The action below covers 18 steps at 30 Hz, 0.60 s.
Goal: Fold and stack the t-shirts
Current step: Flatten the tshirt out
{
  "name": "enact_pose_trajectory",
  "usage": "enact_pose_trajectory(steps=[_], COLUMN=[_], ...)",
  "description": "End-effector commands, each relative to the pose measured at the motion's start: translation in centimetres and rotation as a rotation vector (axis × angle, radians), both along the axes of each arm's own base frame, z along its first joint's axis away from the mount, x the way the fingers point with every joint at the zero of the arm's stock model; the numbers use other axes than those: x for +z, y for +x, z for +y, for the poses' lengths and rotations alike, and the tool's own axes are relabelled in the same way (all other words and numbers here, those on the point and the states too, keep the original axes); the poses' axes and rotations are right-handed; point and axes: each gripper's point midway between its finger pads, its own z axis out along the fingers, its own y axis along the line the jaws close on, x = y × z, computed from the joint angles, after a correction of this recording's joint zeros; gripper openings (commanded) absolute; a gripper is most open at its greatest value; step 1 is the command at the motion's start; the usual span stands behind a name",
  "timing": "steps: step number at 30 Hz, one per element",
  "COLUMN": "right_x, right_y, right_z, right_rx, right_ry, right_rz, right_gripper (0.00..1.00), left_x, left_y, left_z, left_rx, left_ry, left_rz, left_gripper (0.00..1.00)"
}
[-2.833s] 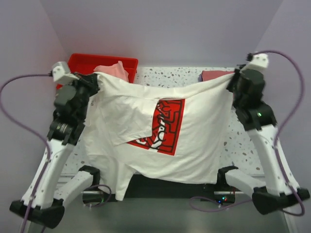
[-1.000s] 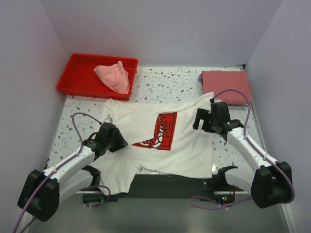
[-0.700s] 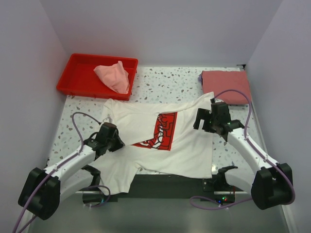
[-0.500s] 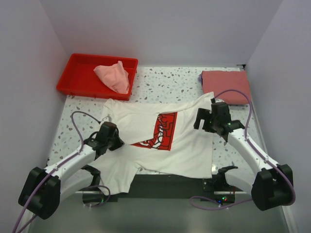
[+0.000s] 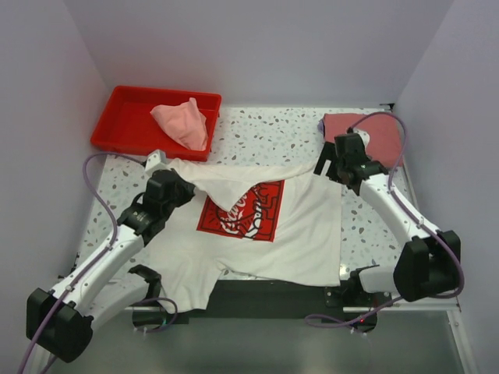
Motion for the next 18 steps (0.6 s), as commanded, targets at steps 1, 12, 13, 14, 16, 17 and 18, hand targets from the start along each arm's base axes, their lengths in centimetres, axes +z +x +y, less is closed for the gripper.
enact_pose_trajectory(steps=[1,12,13,14,16,17,18], right_x=[2.1,0.1,-0.1,0.2,0.1,0.1,-0.6], right_y=[3.5,11.9,12.2,12.7,13.5,13.7,13.8], right_z=[-1.1,-2.8,-2.9,-3.0,-3.1,-3.2,-3.2], right_rx=[-0.119,-0.228,-0.229,-0.235,-0.238,-0.240,-0.239], right_ry=[-0.023,-0.008,-0.005,-0.001,-0.007,-0.016,-0.027], right_rz=[-0.062,-0.038,-0.032,-0.041,-0.043,-0.044,-0.022], right_gripper=[0.99,0.88,0.81,0.79,0.75,0.73,0.72], left_x=[3.3,7.0,7.2,7.5,7.6,7.8,7.9], left_y=[1.9,4.4,4.5,4.6,4.8,4.9,5.1], left_z=[0.1,0.2,0.2,0.2,0.2,0.2,0.2], left_rx=[0.025,0.046,0.045,0.044,0.041,0.043,0.041], left_ry=[0.009,0.009,0.006,0.004,0.012,0.011,0.013], left_rz=[-0.101,-0.184,-0.189,-0.199,-0.204,-0.210,-0.211], left_gripper=[0.00,0.00,0.00,0.00,0.00,0.00,0.00])
